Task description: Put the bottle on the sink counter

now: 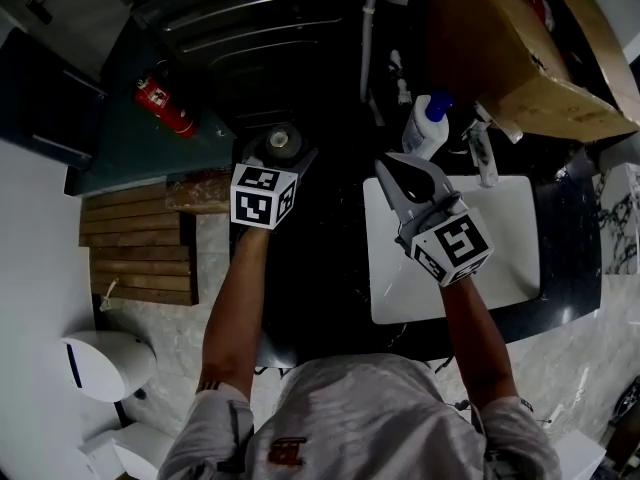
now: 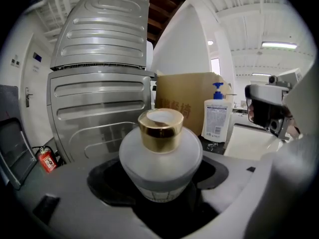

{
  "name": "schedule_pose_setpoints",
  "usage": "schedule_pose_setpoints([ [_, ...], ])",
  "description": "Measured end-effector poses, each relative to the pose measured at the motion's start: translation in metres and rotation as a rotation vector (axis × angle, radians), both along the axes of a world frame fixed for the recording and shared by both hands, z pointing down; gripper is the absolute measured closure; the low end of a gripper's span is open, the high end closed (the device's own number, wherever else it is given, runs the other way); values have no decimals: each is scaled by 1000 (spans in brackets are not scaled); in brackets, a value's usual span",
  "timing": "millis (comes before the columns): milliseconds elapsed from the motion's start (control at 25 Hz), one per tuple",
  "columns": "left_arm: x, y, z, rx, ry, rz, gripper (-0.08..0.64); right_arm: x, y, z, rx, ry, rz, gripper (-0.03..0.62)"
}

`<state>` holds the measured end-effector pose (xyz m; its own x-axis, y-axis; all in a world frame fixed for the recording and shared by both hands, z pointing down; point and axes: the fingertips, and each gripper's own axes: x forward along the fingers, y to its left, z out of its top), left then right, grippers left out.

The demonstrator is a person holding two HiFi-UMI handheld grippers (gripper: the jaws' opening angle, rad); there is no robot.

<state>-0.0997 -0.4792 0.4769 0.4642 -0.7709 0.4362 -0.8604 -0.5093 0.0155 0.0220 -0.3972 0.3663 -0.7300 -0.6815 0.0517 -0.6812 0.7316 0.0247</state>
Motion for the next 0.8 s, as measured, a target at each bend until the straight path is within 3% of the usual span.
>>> schedule_pose_setpoints([
  [800,-1,-4,43,-137,-69,15,232,8,-1,9,-20,-8,15,592],
])
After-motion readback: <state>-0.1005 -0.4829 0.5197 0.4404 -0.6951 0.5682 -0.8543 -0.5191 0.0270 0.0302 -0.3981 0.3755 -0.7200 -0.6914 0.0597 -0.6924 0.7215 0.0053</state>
